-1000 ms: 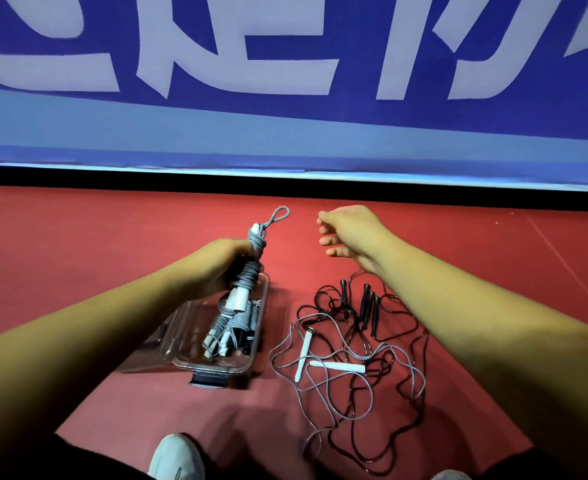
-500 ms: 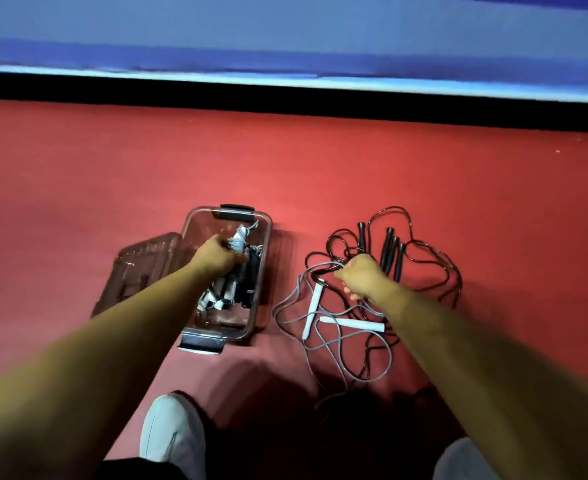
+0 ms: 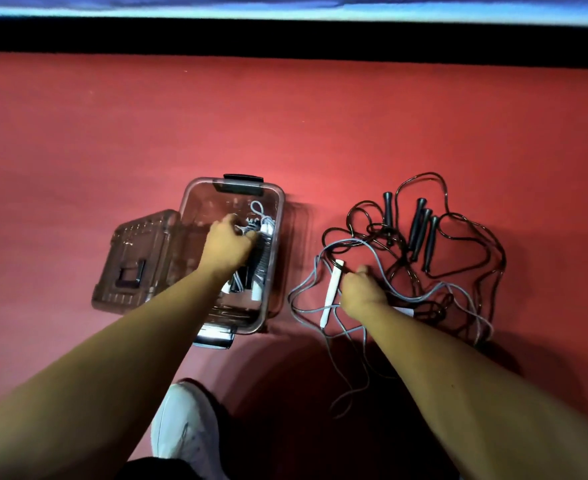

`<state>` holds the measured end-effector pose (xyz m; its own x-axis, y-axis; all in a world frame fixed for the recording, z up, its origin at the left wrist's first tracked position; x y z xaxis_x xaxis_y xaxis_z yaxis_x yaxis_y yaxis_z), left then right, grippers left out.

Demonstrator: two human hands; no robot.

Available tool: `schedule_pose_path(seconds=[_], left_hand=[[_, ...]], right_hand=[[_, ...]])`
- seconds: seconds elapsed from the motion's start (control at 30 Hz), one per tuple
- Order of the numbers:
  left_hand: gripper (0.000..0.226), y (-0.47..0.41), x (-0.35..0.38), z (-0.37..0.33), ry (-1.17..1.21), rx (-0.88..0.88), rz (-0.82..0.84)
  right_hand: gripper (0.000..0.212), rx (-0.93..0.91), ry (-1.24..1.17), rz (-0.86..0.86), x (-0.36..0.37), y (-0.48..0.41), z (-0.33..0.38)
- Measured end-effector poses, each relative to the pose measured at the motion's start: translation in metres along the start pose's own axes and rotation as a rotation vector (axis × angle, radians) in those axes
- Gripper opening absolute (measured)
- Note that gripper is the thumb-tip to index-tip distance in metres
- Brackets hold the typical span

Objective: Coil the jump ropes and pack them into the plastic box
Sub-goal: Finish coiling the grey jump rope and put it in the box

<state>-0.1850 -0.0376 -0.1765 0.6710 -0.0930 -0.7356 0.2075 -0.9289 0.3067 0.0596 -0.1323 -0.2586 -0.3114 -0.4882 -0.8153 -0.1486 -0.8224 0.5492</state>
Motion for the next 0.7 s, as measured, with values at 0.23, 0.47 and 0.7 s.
schedule_pose_path(seconds=[0.23, 0.47, 0.7], left_hand=[[0.007, 0.03, -0.034, -0.057, 0.048, 0.225, -0.181], [0.02, 0.093, 0.005, -0.109, 0.072, 0.409, 0.437], [0.024, 0.151, -0.024, -0.173, -0.122, 0.538, 0.746]], right_hand=[[0.03, -0.151, 0.08, 0.217, 0.014, 0.03, -0.018], [0.029, -0.238, -0.455, 0.175, -0.081, 0.061, 0.003], [0.006, -0.427, -0.614, 0.009, -0.249, 0.142, 0.024]])
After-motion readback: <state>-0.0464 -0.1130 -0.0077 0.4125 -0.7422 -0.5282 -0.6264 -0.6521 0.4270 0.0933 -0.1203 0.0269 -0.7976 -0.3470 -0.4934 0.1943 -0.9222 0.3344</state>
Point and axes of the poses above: each hand's wrist, its own y-axis away from the middle knuckle, its own x-axis out of the palm, z = x × y, the point moved 7 cm from there along -y, towards the middle knuckle, and after that the axes turned 6 degrees about -z, right-handed, at the moved point
